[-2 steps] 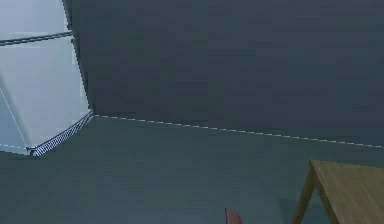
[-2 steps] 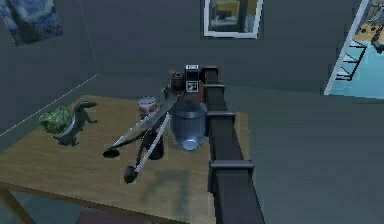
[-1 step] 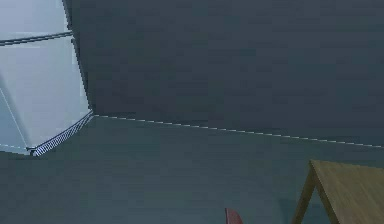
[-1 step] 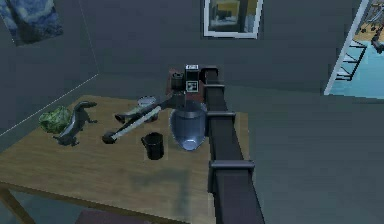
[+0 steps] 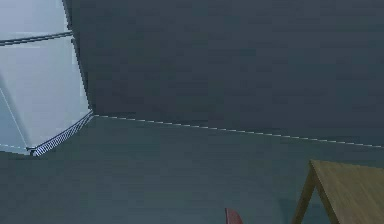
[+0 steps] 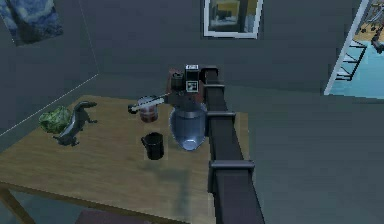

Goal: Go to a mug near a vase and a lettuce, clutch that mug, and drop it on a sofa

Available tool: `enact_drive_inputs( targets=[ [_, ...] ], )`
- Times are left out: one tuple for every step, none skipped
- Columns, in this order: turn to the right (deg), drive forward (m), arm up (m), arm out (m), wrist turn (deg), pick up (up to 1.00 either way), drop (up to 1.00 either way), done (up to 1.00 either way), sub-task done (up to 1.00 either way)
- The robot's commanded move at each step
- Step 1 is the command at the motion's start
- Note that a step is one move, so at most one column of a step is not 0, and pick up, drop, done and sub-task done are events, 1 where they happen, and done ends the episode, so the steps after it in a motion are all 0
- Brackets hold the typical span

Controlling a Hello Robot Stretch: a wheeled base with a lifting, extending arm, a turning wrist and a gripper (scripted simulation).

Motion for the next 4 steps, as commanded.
enact_drive_inputs(
  targets=[
    [0.0, 0.0, 0.0, 0.0, 6.0, 0.0, 0.0, 0.0, 0.0],
    [0.0, 0.0, -0.3, 0.0, 0.0, 0.0, 0.0, 0.0, 0.0],
    [0.0, 0.0, 0.0, 0.0, 0.0, 1.0, 0.0, 0.0, 0.0],
    [0.0, 0.0, 0.1, 0.0, 0.0, 0.0, 0.0, 0.0, 0.0]
  ],
)
